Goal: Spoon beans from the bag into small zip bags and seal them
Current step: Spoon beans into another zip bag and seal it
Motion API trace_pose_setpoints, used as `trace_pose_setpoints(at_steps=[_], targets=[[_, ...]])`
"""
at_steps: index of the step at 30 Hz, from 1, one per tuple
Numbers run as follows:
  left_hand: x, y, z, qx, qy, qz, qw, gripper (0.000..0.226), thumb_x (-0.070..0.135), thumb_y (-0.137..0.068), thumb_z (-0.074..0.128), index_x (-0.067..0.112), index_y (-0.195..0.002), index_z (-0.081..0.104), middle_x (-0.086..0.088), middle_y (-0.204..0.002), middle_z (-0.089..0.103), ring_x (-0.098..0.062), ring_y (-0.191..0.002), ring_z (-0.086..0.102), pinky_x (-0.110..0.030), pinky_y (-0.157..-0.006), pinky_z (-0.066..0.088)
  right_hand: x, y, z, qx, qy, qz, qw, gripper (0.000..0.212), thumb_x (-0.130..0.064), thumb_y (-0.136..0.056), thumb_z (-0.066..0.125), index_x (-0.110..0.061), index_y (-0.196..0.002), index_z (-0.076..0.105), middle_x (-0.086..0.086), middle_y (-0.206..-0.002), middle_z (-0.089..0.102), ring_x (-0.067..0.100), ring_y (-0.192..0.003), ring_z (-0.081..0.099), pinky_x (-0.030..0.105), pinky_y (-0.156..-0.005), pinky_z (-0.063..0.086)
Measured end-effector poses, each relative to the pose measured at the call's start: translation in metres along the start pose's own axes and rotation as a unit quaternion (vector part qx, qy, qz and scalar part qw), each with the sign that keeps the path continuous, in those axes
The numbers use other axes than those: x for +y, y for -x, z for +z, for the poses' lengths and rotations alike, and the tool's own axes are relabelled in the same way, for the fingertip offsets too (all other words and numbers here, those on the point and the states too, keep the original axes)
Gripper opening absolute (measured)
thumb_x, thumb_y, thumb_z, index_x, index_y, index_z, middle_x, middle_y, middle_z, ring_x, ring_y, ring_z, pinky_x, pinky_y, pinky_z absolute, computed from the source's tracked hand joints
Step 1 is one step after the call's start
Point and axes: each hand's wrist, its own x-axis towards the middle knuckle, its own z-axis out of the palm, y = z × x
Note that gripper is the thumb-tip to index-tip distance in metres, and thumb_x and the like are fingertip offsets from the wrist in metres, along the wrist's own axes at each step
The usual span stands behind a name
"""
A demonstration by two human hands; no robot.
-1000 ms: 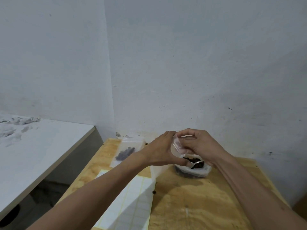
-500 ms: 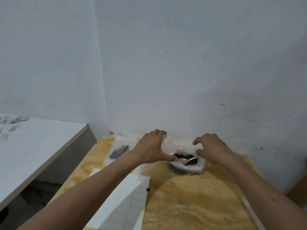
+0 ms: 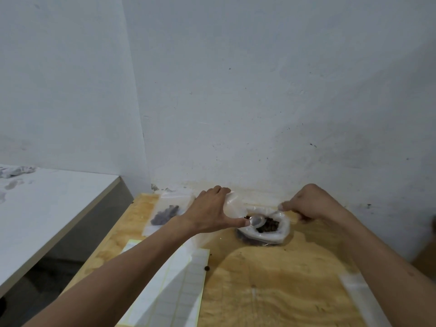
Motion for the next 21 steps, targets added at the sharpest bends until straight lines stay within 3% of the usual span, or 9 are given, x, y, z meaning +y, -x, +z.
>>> trace_pose_setpoints(at_steps=[2,4,7,10,13,17,21], targets=[[-0.001,0.000,0.001,-0.003,0.000,0.002,1.000,0.099,0.074,-0.077,0.068,0.014,-0.150,0.039,-0.001,-0.145,0.049,-0.022,-0.129,0.048,-0.032,-0.106,0.034,-0.002,0.002,-0.001,0.028,-0.127,-0.006,0.992,0.028,-0.017,-0.086,0.079,0.003,-0.069,0.071,0.009,-0.056,0.066,0.020,-0.050,0.065,0.030,-0.060,0.057],[-0.001,0.000,0.002,-0.004,-0.002,0.005,1.000,0.100,0.075,-0.077,0.068,0.014,-0.150,0.039,-0.001,-0.146,0.049,-0.023,-0.129,0.048,-0.033,-0.107,0.035,-0.005,0.007,-0.001,0.052,-0.174,-0.023,0.983,0.020,-0.015,-0.090,0.074,0.004,-0.083,0.075,0.012,-0.065,0.072,0.023,-0.057,0.072,0.032,-0.068,0.061],[-0.002,-0.002,0.003,-0.004,-0.008,0.013,1.000,0.100,0.076,-0.077,0.067,0.014,-0.150,0.039,-0.002,-0.147,0.048,-0.023,-0.130,0.048,-0.034,-0.109,0.035,-0.009,0.012,-0.001,0.108,-0.059,-0.091,0.988,0.025,-0.022,-0.097,0.066,-0.004,-0.081,0.074,0.010,-0.061,0.072,0.020,-0.049,0.071,0.030,-0.061,0.059],[-0.004,-0.004,0.004,0.001,-0.022,0.026,0.999,0.099,0.075,-0.078,0.067,0.012,-0.150,0.040,-0.003,-0.146,0.050,-0.023,-0.128,0.049,-0.035,-0.108,0.037,-0.012,0.013,0.002,0.167,0.120,-0.163,0.965,0.034,-0.026,-0.100,0.057,-0.005,-0.079,0.073,0.007,-0.059,0.067,0.023,-0.052,0.066,0.037,-0.060,0.059],[-0.004,-0.006,0.008,-0.007,-0.040,0.034,0.999,0.100,0.073,-0.078,0.068,0.012,-0.151,0.038,-0.003,-0.144,0.050,-0.024,-0.127,0.049,-0.035,-0.108,0.036,-0.007,0.007,0.011,0.208,0.195,-0.155,0.946,0.040,-0.028,-0.100,0.052,-0.001,-0.074,0.069,0.008,-0.062,0.062,0.024,-0.056,0.058,0.034,-0.054,0.048],[-0.004,-0.005,0.014,-0.033,-0.075,0.042,0.996,0.101,0.070,-0.074,0.074,0.013,-0.150,0.039,-0.003,-0.139,0.051,-0.023,-0.123,0.049,-0.034,-0.106,0.032,0.019,-0.005,0.021,0.198,0.078,-0.070,0.974,0.047,-0.023,-0.097,0.058,-0.001,-0.055,0.056,0.011,-0.053,0.057,0.024,-0.048,0.052,0.028,-0.048,0.035],[-0.007,-0.004,0.021,-0.053,-0.090,0.033,0.994,0.097,0.066,-0.074,0.076,0.013,-0.146,0.041,-0.004,-0.136,0.052,-0.023,-0.119,0.051,-0.035,-0.105,0.034,0.032,-0.003,0.031,0.131,-0.093,0.048,0.986,0.039,-0.020,-0.094,0.063,0.009,-0.070,0.074,0.012,-0.055,0.070,0.016,-0.042,0.060,0.025,-0.050,0.046]])
